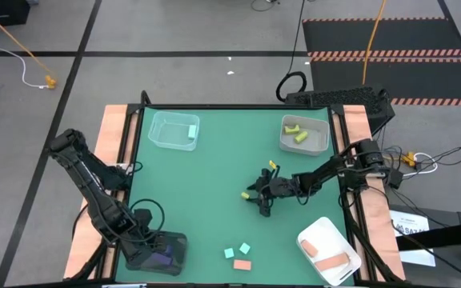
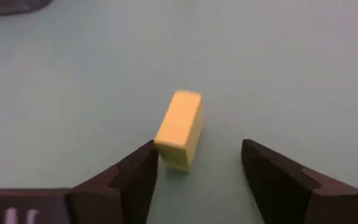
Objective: Sort & place blocks by color
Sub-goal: Put the light green block into the gray bin
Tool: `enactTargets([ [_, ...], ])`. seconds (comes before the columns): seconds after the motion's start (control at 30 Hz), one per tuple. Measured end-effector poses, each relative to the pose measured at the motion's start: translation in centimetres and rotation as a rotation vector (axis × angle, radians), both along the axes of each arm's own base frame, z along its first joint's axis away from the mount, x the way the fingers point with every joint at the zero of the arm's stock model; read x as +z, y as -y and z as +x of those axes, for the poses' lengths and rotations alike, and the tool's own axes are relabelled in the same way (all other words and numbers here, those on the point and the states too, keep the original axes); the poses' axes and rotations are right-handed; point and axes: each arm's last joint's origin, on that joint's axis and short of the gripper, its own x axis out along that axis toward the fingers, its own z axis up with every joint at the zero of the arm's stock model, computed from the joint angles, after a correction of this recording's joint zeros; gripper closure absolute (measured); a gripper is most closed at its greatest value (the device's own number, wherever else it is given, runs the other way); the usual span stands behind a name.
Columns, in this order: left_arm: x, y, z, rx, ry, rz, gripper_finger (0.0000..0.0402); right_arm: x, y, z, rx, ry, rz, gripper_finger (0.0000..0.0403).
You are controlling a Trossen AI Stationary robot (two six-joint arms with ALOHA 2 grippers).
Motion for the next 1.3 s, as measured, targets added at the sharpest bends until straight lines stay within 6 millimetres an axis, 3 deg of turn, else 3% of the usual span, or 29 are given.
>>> enactTargets([
  [0.43,0.0,0.0,0.0,0.019,-0.009,0.003,0.0199,0.1,-0.1,0.1,-0.02,0.025,0.053,0.0362],
  [0.67,0.0,-0.1,-0.1,0.056,-0.025,0.004,0.0199,0.5,-0.2,0.1,0.007,0.03,0.107,0.0365],
  [0.87,0.1,0.3,0.1,0.053,0.023,-0.017,0.0199,2.6,0.2,0.2,-0.025,0.102,0.158,0.0365],
  [1.1,1.7,0.2,0.9,0.024,0.305,0.077,0.0199,6.6,1.0,-0.1,-0.029,0.254,0.15,0.0365],
  [1.3,3.9,-0.4,1.9,-0.019,0.59,0.295,0.0199,10.4,2.3,-0.9,-0.062,0.404,0.157,0.0365],
])
